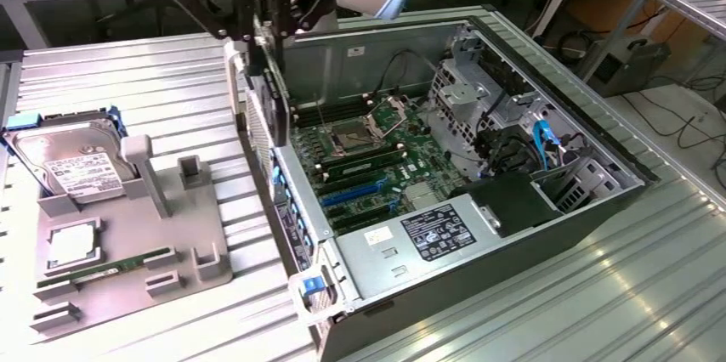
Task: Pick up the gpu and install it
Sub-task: 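Pick up the gpu and move the gpu toward the slot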
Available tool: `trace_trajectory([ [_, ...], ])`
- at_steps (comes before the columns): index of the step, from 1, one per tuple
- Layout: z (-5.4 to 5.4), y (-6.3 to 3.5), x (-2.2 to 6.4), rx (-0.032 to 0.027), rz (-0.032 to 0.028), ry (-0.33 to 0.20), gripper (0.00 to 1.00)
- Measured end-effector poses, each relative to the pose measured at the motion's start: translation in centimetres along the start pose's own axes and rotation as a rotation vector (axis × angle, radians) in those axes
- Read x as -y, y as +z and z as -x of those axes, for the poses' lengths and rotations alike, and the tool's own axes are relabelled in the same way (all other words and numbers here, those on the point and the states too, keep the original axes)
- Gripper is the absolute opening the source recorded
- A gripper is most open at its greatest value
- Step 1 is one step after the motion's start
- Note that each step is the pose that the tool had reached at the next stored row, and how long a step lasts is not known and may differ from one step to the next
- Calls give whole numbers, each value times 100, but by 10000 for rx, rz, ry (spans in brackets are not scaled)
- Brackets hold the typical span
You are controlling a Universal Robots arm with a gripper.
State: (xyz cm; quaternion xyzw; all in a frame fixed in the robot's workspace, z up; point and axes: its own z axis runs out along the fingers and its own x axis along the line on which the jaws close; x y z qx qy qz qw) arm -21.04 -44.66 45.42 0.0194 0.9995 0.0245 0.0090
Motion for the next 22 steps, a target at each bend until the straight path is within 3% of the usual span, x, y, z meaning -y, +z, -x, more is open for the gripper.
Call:
trace_trajectory([
  [5,406,7,-13,-59,-2,2,26],
  [11,672,68,-21,-146,-8,9,26],
  [22,1243,308,-44,-197,-110,7,26],
])
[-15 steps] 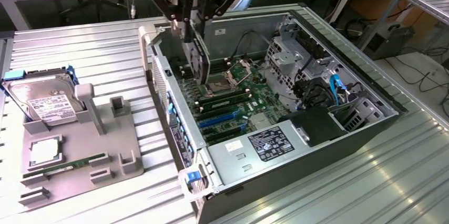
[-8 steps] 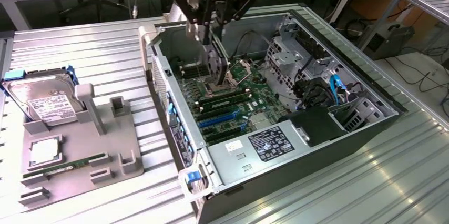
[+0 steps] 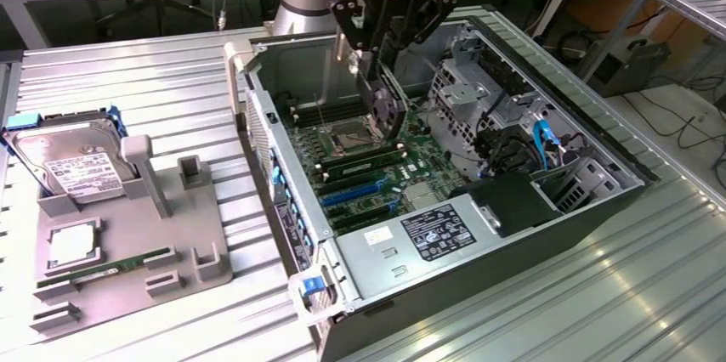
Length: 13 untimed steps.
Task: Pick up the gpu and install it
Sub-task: 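Pick up the gpu and move the gpu toward the slot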
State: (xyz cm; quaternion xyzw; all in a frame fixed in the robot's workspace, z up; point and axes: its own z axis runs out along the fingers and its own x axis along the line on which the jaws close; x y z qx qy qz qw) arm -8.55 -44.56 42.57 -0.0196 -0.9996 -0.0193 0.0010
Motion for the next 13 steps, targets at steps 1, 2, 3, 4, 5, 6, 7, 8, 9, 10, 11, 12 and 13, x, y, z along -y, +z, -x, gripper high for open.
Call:
trace_trajectory([
  [1,45,18,-2,-3,-9,2,26],
  [2,92,37,-5,-7,-17,2,26],
  [3,128,52,-6,-9,-24,1,26],
  [4,182,73,-9,-14,-33,2,26],
  [5,228,91,-10,-20,-42,3,26],
  [6,275,110,-12,-26,-45,1,26],
  [7,347,139,-14,-40,-44,4,26],
  [8,394,162,-15,-66,-42,3,26],
  [9,418,166,-16,-92,-45,3,26],
  [10,420,165,-16,-101,-45,3,26],
  [11,420,165,-16,-101,-46,4,26],
  [12,420,165,-16,-101,-46,4,26],
  [13,420,165,-16,-101,-46,5,26],
])
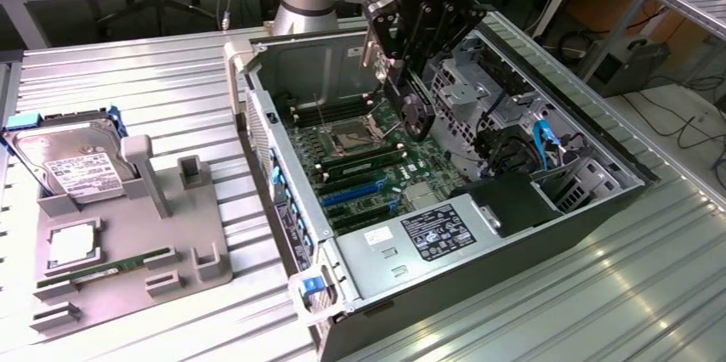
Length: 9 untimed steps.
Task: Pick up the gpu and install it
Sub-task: 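Pick up the gpu and move the gpu toward the slot, then insert the gpu into the slot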
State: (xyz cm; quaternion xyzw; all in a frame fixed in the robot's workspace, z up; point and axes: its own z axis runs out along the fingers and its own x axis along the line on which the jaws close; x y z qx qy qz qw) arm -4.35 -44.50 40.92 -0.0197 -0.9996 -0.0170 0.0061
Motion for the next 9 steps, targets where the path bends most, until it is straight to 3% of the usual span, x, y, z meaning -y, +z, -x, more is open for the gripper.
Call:
trace_trajectory([
  [9,0,0,0,0,0,0,26],
])
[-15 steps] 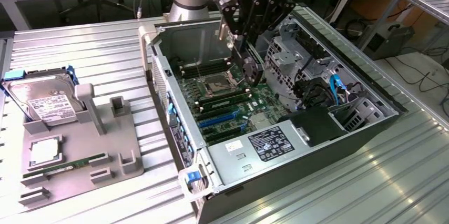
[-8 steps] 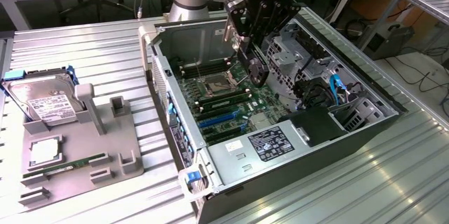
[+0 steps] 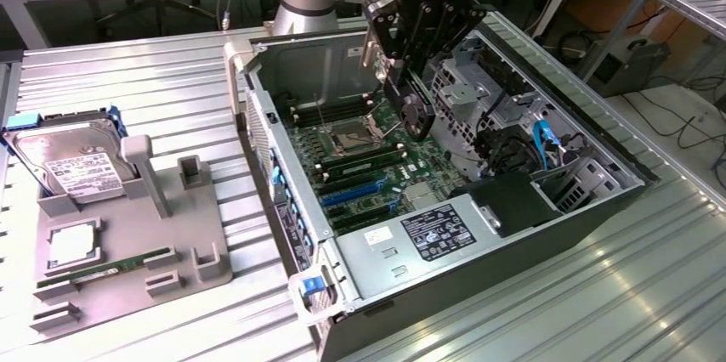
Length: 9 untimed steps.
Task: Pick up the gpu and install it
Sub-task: 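Insert the gpu into the slot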
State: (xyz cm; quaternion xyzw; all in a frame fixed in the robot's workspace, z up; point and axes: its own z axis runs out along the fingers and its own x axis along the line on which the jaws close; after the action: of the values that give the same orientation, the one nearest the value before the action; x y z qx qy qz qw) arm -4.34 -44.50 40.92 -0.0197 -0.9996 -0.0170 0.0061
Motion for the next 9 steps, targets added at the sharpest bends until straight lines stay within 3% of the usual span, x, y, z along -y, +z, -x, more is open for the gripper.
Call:
trace_trajectory([
  [5,3,1,0,-1,-2,-59,26],
  [9,3,4,0,-36,-10,-1053,26],
])
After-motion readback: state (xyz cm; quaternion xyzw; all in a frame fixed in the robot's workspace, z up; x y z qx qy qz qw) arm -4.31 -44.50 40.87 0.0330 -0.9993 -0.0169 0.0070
